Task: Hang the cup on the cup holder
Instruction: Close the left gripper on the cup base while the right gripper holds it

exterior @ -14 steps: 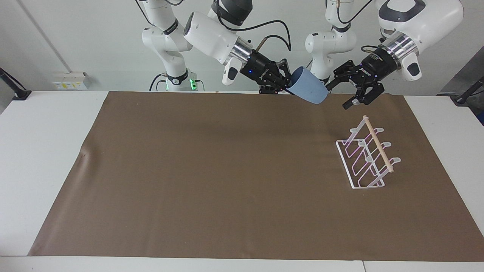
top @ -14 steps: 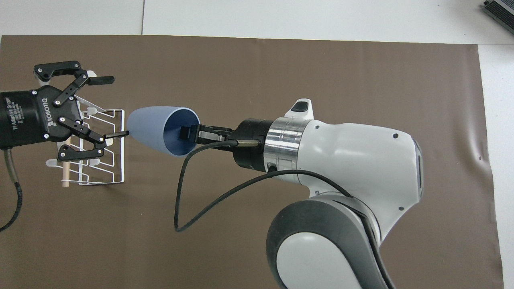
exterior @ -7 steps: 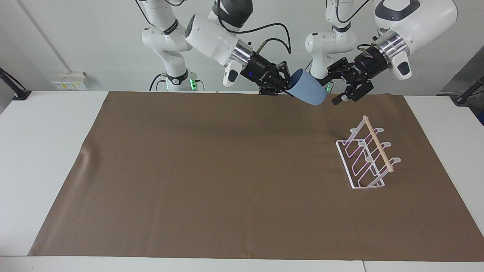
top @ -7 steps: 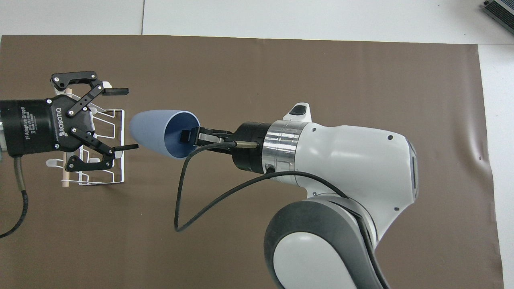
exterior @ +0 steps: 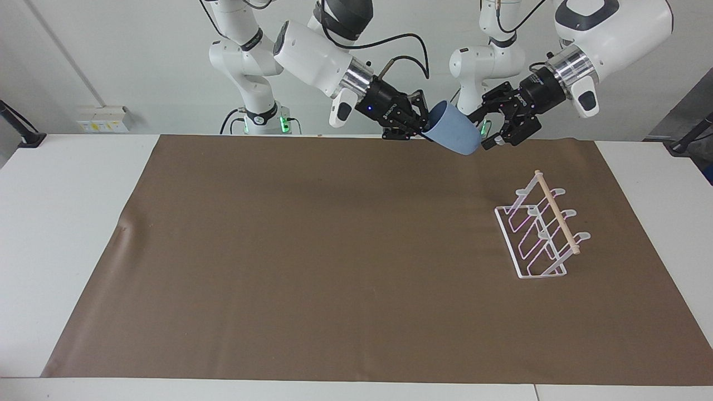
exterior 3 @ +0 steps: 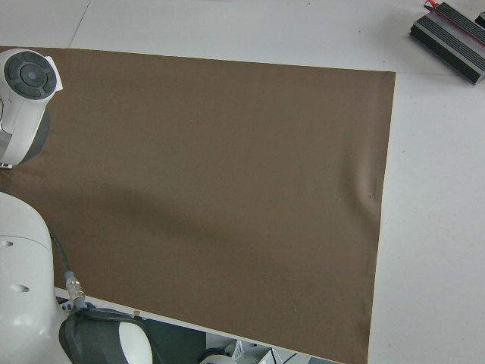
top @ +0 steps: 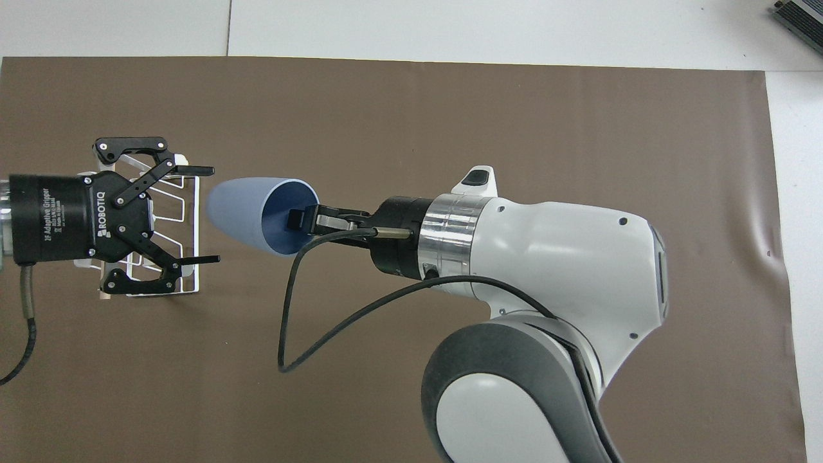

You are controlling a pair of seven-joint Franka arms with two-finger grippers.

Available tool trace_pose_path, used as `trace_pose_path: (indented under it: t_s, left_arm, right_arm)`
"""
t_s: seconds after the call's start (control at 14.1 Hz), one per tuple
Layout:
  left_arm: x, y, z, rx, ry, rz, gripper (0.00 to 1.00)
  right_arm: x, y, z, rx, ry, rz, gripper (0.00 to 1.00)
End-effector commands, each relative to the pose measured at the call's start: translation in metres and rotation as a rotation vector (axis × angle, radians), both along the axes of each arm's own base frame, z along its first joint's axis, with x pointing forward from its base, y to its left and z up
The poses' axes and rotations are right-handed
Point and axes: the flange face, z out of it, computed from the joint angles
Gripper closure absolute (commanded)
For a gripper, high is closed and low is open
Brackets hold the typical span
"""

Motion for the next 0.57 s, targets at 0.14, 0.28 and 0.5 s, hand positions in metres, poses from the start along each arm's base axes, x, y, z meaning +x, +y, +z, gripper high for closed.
trace_pose_path:
  t_s: [0.14,0.28,0.5]
  left_arm:
    - [-0.003,-0.010,0.005,-0.007,-0.045,0.035,0.00]
    - [-0.003,-0.012,0.004,-0.010,-0.050,0.035,0.00]
    - [-0.005,-0.027,0.003,-0.008,-0.069,0.034,0.00]
  right_arm:
    - [-0.002,-0.002,0.001,0.020,0.021,-0.027,1.00]
    - [-0.001,-0.003,0.001,0.020,0.022,-0.027,1.00]
    - [-0.001,-0.003,0.000,0.020,0.022,-0.028,1.00]
